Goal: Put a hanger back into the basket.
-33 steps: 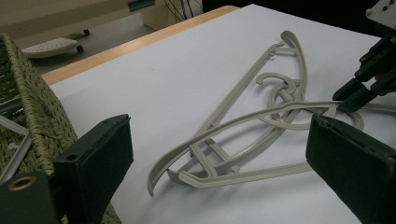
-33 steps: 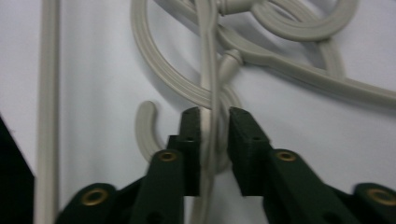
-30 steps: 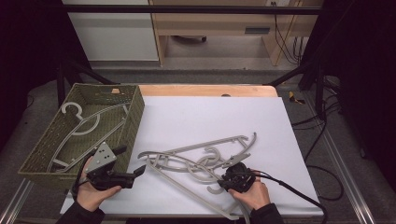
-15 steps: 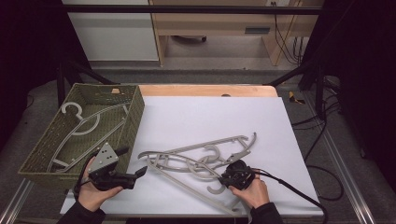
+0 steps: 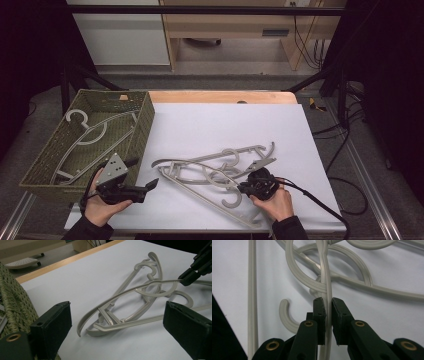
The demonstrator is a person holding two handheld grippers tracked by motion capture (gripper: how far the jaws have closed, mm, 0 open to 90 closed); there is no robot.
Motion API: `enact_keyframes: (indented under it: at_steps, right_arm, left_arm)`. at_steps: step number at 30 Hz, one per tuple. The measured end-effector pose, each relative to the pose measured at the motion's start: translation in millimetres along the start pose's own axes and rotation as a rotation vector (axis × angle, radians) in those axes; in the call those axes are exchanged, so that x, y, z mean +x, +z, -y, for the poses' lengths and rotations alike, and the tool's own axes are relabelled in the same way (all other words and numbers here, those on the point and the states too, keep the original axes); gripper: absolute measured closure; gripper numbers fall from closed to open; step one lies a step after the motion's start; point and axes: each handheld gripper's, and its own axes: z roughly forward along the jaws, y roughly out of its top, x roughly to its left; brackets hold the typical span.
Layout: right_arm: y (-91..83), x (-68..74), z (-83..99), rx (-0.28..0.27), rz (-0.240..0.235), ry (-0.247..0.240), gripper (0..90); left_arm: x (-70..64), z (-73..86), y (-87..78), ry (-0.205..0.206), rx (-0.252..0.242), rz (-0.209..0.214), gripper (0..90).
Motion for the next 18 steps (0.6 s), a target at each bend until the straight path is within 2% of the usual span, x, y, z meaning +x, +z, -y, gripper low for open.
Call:
enact_keyframes:
  at_steps: [1, 2, 3, 4, 5, 8, 12, 13, 18]
  right_arm:
    - [-2.4, 0.0, -0.6, -0.001, 0.001, 0.008, 81.9]
    - [-4.8, -1.9, -0.3, -0.015, -0.001, -0.006, 82.0]
    - [-6.5, -1.6, -0.7, -0.021, -0.013, 0.006, 82.0]
    - [-7.2, -3.8, -0.5, -0.039, -0.009, -0.027, 82.0]
    - [-9.6, -2.5, -1.3, -0.03, -0.008, -0.011, 82.1]
    - [-11.7, -3.6, -2.1, -0.023, -0.014, -0.015, 82.0]
    - [-13.7, -6.2, -2.0, -0.037, -0.025, -0.051, 82.0]
    - [-13.6, -6.5, -2.0, -0.038, -0.036, -0.055, 81.9]
    - [-13.7, -5.9, -2.2, -0.04, -0.034, -0.056, 81.9]
  left_arm:
    - [-0.2, -0.2, 0.0, 0.0, 0.0, 0.0, 7.8]
    - [-0.4, -0.7, 0.0, 0.001, 0.0, 0.001, 8.0]
    - [-0.6, -1.3, 0.2, 0.003, 0.001, 0.003, 8.1]
    - [-0.9, -2.6, 0.7, 0.005, 0.004, 0.005, 8.5]
    - [-1.7, -4.6, 2.0, 0.012, 0.006, 0.006, 8.7]
    - [-5.5, -12.1, 9.4, 0.032, 0.019, 0.023, 9.1]
    - [-12.6, -24.7, 28.3, 0.07, 0.063, 0.053, 9.3]
    - [-14.1, -28.3, 34.2, 0.084, 0.078, 0.064, 9.3]
    - [-22.4, -40.9, 67.7, 0.129, 0.152, 0.113, 11.2]
